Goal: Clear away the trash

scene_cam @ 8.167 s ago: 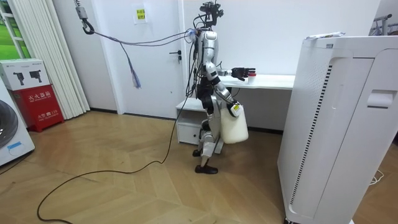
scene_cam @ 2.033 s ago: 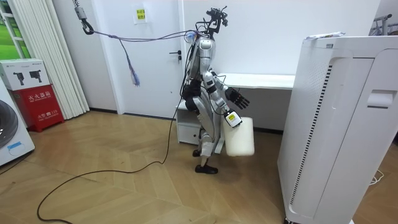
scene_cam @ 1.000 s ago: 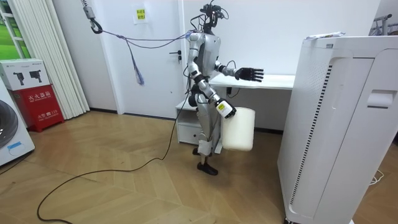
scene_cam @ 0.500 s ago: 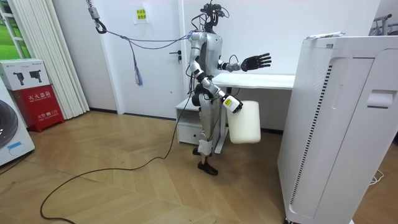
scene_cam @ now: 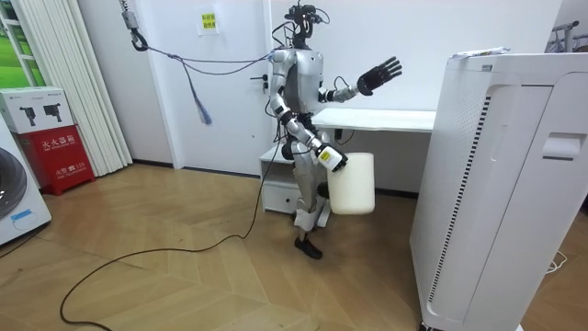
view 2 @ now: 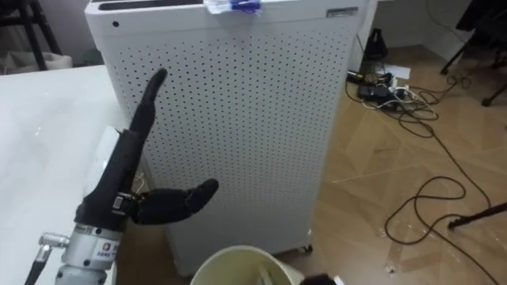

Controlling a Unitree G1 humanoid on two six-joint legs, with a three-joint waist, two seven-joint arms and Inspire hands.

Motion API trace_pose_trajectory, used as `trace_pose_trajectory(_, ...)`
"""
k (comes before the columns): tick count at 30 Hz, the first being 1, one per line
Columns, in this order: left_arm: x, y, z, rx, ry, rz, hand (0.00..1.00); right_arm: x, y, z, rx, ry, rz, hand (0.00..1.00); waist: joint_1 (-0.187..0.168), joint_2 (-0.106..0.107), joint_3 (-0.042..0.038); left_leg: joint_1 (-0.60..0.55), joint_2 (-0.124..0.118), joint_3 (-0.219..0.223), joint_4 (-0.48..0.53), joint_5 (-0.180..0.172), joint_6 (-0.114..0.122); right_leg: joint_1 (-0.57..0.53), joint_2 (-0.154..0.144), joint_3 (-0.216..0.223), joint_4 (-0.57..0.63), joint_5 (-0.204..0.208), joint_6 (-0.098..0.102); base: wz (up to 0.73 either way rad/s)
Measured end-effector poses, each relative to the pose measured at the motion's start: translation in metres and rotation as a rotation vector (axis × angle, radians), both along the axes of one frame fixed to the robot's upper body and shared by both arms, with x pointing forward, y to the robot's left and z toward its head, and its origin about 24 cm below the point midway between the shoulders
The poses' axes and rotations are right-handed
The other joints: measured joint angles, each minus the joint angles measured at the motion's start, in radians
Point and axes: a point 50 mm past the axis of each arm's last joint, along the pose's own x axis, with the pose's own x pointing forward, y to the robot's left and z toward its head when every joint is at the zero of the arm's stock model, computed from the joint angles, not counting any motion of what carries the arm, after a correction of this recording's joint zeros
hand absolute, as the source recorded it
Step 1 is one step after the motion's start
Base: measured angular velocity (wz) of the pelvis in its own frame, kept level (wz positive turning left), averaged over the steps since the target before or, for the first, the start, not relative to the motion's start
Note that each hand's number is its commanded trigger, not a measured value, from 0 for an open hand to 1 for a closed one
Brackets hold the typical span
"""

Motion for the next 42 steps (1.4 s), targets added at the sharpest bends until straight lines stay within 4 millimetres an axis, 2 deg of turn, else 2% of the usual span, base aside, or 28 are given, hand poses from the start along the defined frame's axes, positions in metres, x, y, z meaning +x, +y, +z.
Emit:
trace_pose_trajectory(1,-0.001,-0.001,0.001,-0.008,-0.012,-0.002,0.00,0.000,-0.001,0.000,-0.005,0.002,-0.004,1.00,0.002,-0.002,0.0011,-0.029,-0.013,-0.014,-0.024,-0.002,0.005,-0.002,0.000,0.012,0.000,-0.001,-0.001,-0.26)
trace_pose_trajectory(2,-0.002,-0.001,0.002,-0.020,-0.030,-0.004,0.00,0.000,-0.004,0.000,-0.015,0.004,-0.010,1.00,0.015,-0.007,0.0043,-0.072,-0.035,-0.027,-0.110,0.004,-0.002,-0.004,0.000,0.039,0.000,-0.001,-0.001,-0.57)
trace_pose_trajectory(3,-0.003,0.000,0.003,-0.022,-0.049,0.002,0.00,-0.001,-0.006,-0.001,-0.028,0.008,-0.017,1.00,0.032,-0.008,0.0042,-0.099,-0.056,-0.053,-0.235,0.038,-0.021,-0.004,0.001,0.060,0.000,-0.001,-0.001,-0.60)
trace_pose_trajectory(4,-0.003,0.000,0.004,-0.022,-0.061,0.008,0.00,-0.002,-0.007,-0.002,-0.037,0.011,-0.018,1.00,0.033,-0.007,0.0032,-0.107,-0.061,-0.070,-0.299,0.064,-0.024,-0.004,0.002,0.063,0.001,-0.002,0.001,-0.46)
trace_pose_trajectory(5,-0.004,0.001,0.005,-0.016,-0.086,0.024,0.00,-0.003,-0.009,-0.003,-0.048,0.019,-0.016,1.00,0.037,-0.004,0.0012,-0.117,-0.067,-0.103,-0.418,0.106,-0.023,-0.010,0.008,0.070,0.013,-0.017,0.005,-0.39)
trace_pose_trajectory(6,-0.005,0.001,0.005,0.001,-0.101,0.037,0.00,-0.006,-0.011,-0.005,-0.051,0.035,-0.019,1.00,0.045,-0.005,-0.0049,-0.118,-0.068,-0.133,-0.469,0.160,-0.020,-0.011,0.007,0.070,0.032,-0.039,0.010,-0.45)
trace_pose_trajectory(7,-0.005,0.001,0.005,0.011,-0.105,0.040,0.00,-0.008,-0.012,-0.007,-0.052,0.045,-0.023,1.00,0.049,0.000,-0.0148,-0.114,-0.069,-0.140,-0.474,0.184,-0.025,-0.009,0.006,0.070,0.034,-0.045,0.015,-0.48)
trace_pose_trajectory(8,-0.005,0.001,0.007,0.030,-0.125,0.043,0.00,-0.009,-0.013,-0.008,-0.051,0.053,-0.029,1.00,0.055,-0.001,-0.0267,-0.107,-0.078,-0.154,-0.480,0.214,-0.018,-0.003,0.006,0.073,0.041,-0.059,0.025,-0.40)
trace_pose_trajectory(9,-0.005,0.002,0.009,0.042,-0.144,0.051,0.00,-0.009,-0.013,-0.008,-0.050,0.055,-0.029,1.00,0.057,-0.012,-0.0218,-0.090,-0.081,-0.144,-0.484,0.225,-0.011,0.010,-0.007,0.065,0.051,-0.072,0.032,-0.25)
trace_pose_trajectory(10,-0.006,0.003,0.009,0.043,-0.148,0.054,0.00,-0.011,-0.013,-0.009,-0.052,0.060,-0.029,1.00,0.055,-0.018,-0.0193,-0.079,-0.083,-0.138,-0.483,0.226,-0.010,0.021,-0.017,0.054,0.052,-0.082,0.039,-0.07)
trace_pose_trajectory(12,-0.009,0.002,0.017,0.061,-0.195,0.056,0.00,-0.014,-0.014,-0.010,-0.053,0.070,-0.033,1.00,0.052,-0.037,-0.0210,-0.064,-0.100,-0.124,-0.458,0.227,-0.003,0.043,-0.045,0.052,0.081,-0.132,0.054,0.06)
trace_pose_trajectory(13,-0.011,0.002,0.021,0.066,-0.219,0.056,0.00,-0.014,-0.014,-0.010,-0.053,0.069,-0.034,1.00,0.049,-0.038,-0.0208,-0.062,-0.108,-0.125,-0.446,0.220,0.009,0.048,-0.051,0.052,0.090,-0.146,0.059,0.09)
trace_pose_trajectory(14,-0.014,0.001,0.028,0.071,-0.267,0.055,0.00,-0.014,-0.015,-0.010,-0.056,0.070,-0.038,1.00,0.050,-0.043,-0.0215,-0.048,-0.128,-0.118,-0.429,0.204,0.034,0.059,-0.072,0.053,0.111,-0.170,0.076,0.06)
trace_pose_trajectory(15,-0.017,0.000,0.033,0.060,-0.307,0.057,0.00,-0.013,-0.015,-0.010,-0.066,0.068,-0.035,1.00,0.054,-0.048,-0.0188,-0.024,-0.149,-0.104,-0.422,0.184,0.061,0.071,-0.101,0.050,0.134,-0.185,0.074,0.00)
trace_pose_trajectory(16,-0.017,0.000,0.035,0.051,-0.328,0.060,0.00,-0.013,-0.015,-0.010,-0.069,0.064,-0.036,1.00,0.055,-0.048,-0.0187,-0.016,-0.157,-0.096,-0.413,0.170,0.070,0.076,-0.115,0.048,0.147,-0.197,0.077,-0.05)
trace_pose_trajectory(17,-0.016,-0.001,0.039,0.041,-0.364,0.071,0.00,-0.008,-0.014,-0.007,-0.078,0.049,-0.029,1.00,0.054,-0.042,-0.0138,-0.004,-0.173,-0.087,-0.391,0.142,0.081,0.079,-0.139,0.036,0.188,-0.214,0.096,-0.06)
trace_pose_trajectory(18,-0.015,-0.001,0.042,0.038,-0.392,0.081,0.00,-0.003,-0.013,-0.005,-0.081,0.030,-0.023,1.00,0.054,-0.032,-0.0058,0.011,-0.181,-0.081,-0.378,0.117,0.092,0.076,-0.159,0.010,0.234,-0.217,0.102,-0.07)
trace_pose_trajectory(19,-0.015,-0.001,0.043,0.039,-0.404,0.085,0.00,-0.001,-0.012,-0.003,-0.080,0.022,-0.020,1.00,0.054,-0.029,-0.0067,0.014,-0.183,-0.078,-0.374,0.107,0.096,0.072,-0.169,-0.001,0.253,-0.216,0.103,-0.10)
trace_pose_trajectory(21,-0.014,-0.001,0.048,0.033,-0.438,0.087,0.00,0.008,-0.009,0.001,-0.074,-0.006,-0.009,1.00,0.056,-0.011,-0.0083,0.025,-0.185,-0.071,-0.366,0.080,0.109,0.072,-0.182,-0.025,0.268,-0.208,0.120,-0.10)
trace_pose_trajectory(22,-0.014,-0.002,0.048,0.035,-0.443,0.085,0.00,0.010,-0.008,0.002,-0.073,-0.010,-0.007,1.00,0.056,-0.009,-0.0085,0.026,-0.186,-0.075,-0.369,0.080,0.110,0.065,-0.186,-0.035,0.280,-0.202,0.131,0.00)
trace_pose_trajectory(23,-0.013,-0.004,0.050,0.035,-0.450,0.076,0.00,0.012,-0.007,0.003,-0.072,-0.018,-0.001,1.00,0.051,-0.004,-0.0038,0.031,-0.183,-0.093,-0.378,0.079,0.111,0.045,-0.189,-0.042,0.286,-0.202,0.158,0.04)
trace_pose_trajectory(25,-0.012,-0.006,0.051,0.029,-0.449,0.072,0.00,0.014,-0.005,0.003,-0.073,-0.022,0.006,1.00,0.051,0.001,-0.0004,0.037,-0.180,-0.101,-0.396,0.079,0.111,0.015,-0.200,-0.027,0.194,-0.196,0.161,0.04)
trace_pose_trajectory(26,-0.011,-0.006,0.050,0.032,-0.441,0.077,0.00,0.013,-0.004,0.003,-0.080,-0.022,0.016,1.00,0.048,0.001,0.0006,0.046,-0.182,-0.100,-0.404,0.077,0.110,0.009,-0.214,-0.019,0.101,-0.127,0.173,0.18)
trace_pose_trajectory(27,-0.011,-0.005,0.047,0.037,-0.428,0.082,0.00,0.012,-0.002,0.002,-0.089,-0.017,0.027,1.00,0.033,0.007,0.0021,0.062,-0.180,-0.114,-0.414,0.073,0.107,0.020,-0.213,-0.027,0.083,-0.091,0.168,0.21)
trace_pose_trajectory(30,-0.013,-0.005,0.048,0.046,-0.453,0.096,0.00,0.015,0.001,0.003,-0.080,-0.024,0.027,1.00,0.029,0.008,-0.0008,0.076,-0.166,-0.123,-0.453,0.075,0.096,0.057,-0.181,-0.029,0.026,-0.074,0.162,0.04)
trace_pose_trajectory(33,-0.015,-0.008,0.051,0.098,-0.488,0.103,0.00,0.014,-0.002,0.004,-0.086,-0.024,0.031,1.00,0.030,0.006,-0.0030,0.076,-0.154,-0.126,-0.473,0.079,0.090,0.071,-0.163,-0.030,-0.026,-0.055,0.158,-0.02)
trace_pose_trajectory(40,-0.023,-0.013,0.063,0.174,-0.583,0.106,0.00,0.015,0.000,0.005,-0.076,-0.027,0.052,1.00,0.031,0.005,-0.0066,0.093,-0.144,-0.133,-0.493,0.079,0.088,0.114,-0.147,-0.040,-0.103,-0.038,0.153,0.03)
trace_pose_trajectory(42,-0.025,-0.013,0.068,0.179,-0.600,0.110,0.00,0.015,0.000,0.005,-0.071,-0.024,0.062,1.00,0.025,0.007,-0.0087,0.103,-0.146,-0.150,-0.499,0.079,0.086,0.135,-0.147,-0.057,-0.121,-0.037,0.153,0.19)
